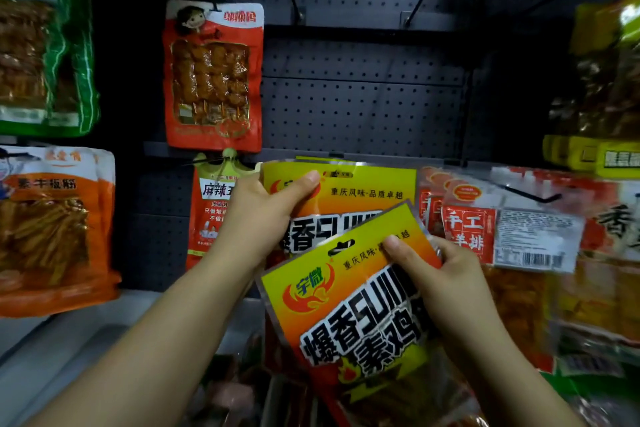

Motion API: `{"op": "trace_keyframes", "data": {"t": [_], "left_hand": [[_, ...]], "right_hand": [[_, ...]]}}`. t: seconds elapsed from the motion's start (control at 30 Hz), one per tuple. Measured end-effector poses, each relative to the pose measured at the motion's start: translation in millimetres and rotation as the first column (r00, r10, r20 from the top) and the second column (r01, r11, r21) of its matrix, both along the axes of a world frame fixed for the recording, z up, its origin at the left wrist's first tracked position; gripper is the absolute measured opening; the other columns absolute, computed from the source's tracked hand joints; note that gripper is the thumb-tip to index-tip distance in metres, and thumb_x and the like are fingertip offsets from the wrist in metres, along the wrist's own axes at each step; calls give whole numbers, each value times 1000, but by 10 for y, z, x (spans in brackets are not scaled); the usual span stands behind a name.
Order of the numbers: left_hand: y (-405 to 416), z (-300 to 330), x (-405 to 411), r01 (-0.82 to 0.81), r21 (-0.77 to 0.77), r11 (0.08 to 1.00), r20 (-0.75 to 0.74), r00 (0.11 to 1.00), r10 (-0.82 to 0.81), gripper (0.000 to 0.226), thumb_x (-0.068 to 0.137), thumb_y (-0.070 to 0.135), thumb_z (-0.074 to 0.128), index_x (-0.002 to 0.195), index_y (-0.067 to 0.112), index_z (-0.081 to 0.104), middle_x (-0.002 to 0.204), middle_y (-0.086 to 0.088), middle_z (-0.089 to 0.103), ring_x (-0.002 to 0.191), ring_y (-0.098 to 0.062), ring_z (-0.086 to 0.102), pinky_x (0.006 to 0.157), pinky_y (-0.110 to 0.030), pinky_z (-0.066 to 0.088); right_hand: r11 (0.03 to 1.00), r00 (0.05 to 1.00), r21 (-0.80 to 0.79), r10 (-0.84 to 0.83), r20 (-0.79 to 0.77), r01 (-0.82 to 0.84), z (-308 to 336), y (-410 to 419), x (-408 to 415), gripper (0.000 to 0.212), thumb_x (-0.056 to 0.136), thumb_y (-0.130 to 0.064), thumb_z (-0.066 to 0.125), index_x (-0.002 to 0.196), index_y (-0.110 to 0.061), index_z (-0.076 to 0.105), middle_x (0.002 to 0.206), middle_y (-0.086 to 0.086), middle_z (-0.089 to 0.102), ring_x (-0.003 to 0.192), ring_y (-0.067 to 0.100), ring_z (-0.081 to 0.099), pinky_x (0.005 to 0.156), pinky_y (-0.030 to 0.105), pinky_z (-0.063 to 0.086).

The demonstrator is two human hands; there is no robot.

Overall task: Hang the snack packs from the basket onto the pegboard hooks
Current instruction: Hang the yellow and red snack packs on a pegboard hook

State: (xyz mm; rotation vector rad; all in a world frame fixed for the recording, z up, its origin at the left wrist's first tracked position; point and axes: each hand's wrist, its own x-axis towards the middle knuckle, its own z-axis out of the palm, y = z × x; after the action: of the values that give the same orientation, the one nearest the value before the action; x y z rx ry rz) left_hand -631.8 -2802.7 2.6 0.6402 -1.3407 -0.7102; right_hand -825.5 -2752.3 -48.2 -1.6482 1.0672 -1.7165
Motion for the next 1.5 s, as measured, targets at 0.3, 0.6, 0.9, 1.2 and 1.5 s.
{"op": "trace_keyframes", "data": {"t": [0.3,0.6,0.9,1.2,1.5], "left_hand": [[-286,-108,-12,25,129,991,47,998,-31,7,79,29,73,73,25,72,76,8,75,73,-12,72,71,-29,55],[-755,-456,207,63,147,987,84,994,-76,7,82,16,69,88,19,65,75,13,72,69,7,65,58,-6,46],[-1435,-409,106,-59,142,988,194,980,31,9,86,21,67,80,15,64,77,0,70,70,-12,65,62,-21,51],[-2068,-382,-92,-74,244,967,160,986,35,15,85,20,68,73,14,60,83,-10,68,76,-21,60,75,-35,50],[-2232,-374,-175,-97,259,961,120,990,68,10,86,17,66,82,14,58,97,-11,68,88,-23,63,84,-35,50]], "right_hand": [[995,998,89,-58,26,55,-127,-208,12,20,79,-32,70,75,-13,72,78,6,76,72,23,73,69,37,59],[965,982,187,-189,12,183,-284,-504,10,17,85,-26,68,78,-10,70,75,6,75,70,20,73,65,32,57],[900,928,259,-372,33,351,-205,-1177,64,21,83,-30,70,73,-12,71,75,7,74,75,27,70,74,41,55],[828,869,301,-495,-4,474,-112,-1754,3,23,80,-37,72,68,-17,69,76,6,73,78,28,70,81,47,56],[795,822,256,-569,0,550,-171,-1914,19,21,81,-38,69,75,-18,67,80,3,72,79,24,68,80,45,55]]}}
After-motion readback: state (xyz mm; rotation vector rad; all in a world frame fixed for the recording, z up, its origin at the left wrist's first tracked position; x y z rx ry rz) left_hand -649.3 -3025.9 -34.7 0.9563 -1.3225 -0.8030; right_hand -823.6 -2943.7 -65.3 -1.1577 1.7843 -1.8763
